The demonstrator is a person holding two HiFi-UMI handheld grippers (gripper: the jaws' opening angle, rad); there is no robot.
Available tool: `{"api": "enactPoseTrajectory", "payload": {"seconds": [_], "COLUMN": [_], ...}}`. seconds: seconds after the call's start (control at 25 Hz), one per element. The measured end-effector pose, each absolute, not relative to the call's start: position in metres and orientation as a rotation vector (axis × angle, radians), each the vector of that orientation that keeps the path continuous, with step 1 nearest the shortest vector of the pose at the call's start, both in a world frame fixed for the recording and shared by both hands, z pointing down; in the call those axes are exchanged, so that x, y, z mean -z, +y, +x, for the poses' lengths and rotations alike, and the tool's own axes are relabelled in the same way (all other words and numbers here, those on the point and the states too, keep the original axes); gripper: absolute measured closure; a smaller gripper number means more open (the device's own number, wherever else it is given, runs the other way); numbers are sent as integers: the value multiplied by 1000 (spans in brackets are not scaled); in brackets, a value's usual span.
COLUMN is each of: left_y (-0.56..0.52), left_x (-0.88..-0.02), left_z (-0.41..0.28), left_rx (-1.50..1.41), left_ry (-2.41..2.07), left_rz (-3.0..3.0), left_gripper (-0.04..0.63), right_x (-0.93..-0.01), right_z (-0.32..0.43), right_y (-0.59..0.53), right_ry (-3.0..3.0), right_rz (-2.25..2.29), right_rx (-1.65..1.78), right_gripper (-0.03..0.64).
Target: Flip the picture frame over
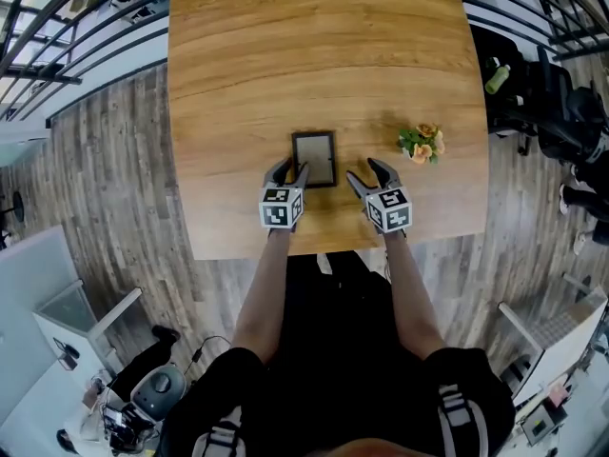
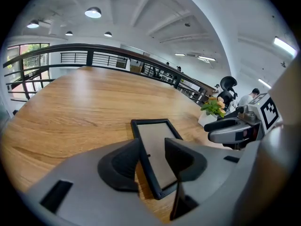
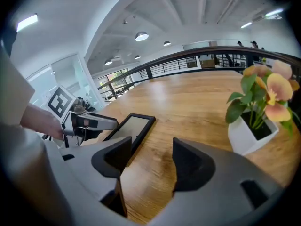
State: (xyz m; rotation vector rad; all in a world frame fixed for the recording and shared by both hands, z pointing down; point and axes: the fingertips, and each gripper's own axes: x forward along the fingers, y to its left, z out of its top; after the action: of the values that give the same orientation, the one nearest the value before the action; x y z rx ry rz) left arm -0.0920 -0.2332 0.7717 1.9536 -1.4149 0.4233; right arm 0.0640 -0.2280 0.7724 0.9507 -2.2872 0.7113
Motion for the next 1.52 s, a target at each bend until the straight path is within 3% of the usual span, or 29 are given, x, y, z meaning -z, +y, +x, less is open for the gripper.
{"api": "enactPoseTrajectory", "payload": {"seconds": [0.52,1.52], "left_y": [-248,-245], "left_x": [-793,-797], "left_z": [-101,-117], "left_rx": [-423,-351], "left_ry": [-1449,-1525], "left_rz": [1868,1705], "left_gripper": [414,534], "right_x": [-780,-780], "right_z": [64,49], "right_y": [-229,-216], "right_ry": [-2265,-2278], "right_rz": [950,949], "right_rx": [-733,-761], "right_gripper": [336,342]}}
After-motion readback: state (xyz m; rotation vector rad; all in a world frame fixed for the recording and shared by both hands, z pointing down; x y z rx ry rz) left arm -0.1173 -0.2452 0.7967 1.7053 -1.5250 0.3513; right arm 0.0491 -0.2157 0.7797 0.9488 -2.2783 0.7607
